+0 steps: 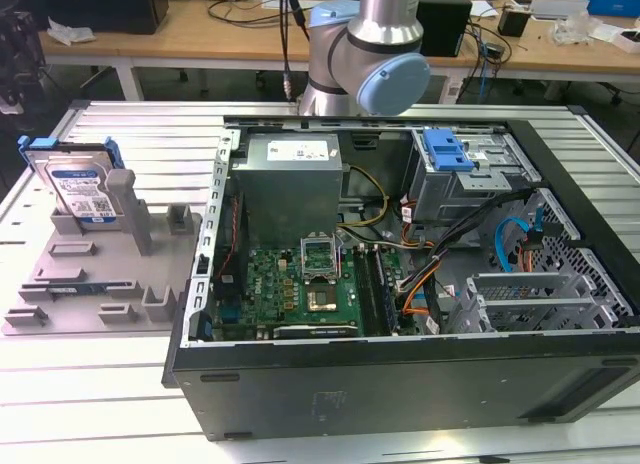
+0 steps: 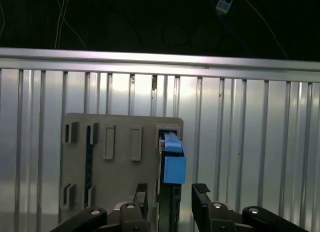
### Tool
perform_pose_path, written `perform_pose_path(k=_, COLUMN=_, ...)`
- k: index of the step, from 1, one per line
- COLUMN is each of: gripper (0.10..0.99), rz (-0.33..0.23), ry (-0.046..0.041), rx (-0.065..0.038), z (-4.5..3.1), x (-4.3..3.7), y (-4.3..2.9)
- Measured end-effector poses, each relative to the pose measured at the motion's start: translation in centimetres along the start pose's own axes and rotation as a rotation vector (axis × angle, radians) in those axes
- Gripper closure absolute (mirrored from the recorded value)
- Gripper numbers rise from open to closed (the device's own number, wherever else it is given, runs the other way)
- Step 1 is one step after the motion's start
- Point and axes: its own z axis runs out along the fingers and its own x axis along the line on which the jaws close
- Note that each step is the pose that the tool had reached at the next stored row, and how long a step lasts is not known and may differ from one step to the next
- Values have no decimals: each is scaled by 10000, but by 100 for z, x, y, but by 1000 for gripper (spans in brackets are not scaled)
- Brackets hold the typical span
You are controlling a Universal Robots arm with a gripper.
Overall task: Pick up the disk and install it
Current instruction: 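Pick up the disk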
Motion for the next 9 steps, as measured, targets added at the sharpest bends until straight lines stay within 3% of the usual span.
perform_pose_path(k=4, gripper=604, rz=1, ry=0, rx=0, z=17, x=-60, y=6)
perform_pose_path(k=9, gripper=604, rz=-2, ry=0, rx=0, z=58, x=-63, y=53)
